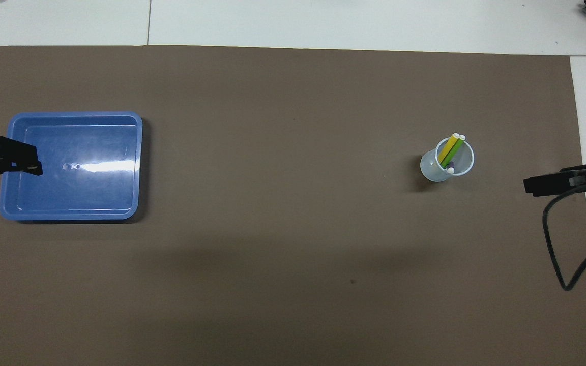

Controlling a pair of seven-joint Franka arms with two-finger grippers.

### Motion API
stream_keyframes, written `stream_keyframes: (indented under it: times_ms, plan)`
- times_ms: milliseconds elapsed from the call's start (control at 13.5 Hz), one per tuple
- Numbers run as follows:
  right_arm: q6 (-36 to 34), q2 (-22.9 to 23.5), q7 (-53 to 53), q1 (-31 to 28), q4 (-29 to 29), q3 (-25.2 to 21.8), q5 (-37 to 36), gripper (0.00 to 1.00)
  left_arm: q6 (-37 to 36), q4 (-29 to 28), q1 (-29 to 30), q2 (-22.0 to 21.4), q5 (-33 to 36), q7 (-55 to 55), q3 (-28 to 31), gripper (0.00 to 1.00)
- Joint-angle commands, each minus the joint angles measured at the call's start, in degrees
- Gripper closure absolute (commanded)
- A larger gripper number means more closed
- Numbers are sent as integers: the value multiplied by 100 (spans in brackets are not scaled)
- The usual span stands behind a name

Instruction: Transfer and insert pens with both arms

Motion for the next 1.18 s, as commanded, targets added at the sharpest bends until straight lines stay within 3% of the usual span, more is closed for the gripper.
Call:
stream_keyframes:
  times_ms: [0, 1108]
  plan:
    - [6, -44, 89, -31, -61, 47, -6, 0, 8, 128, -144, 94, 168, 92, 55, 0]
    - [15, -62, 80, -31, -105, 38, -6, 0, -229, 146, -144, 182, -25, 197, 72, 0]
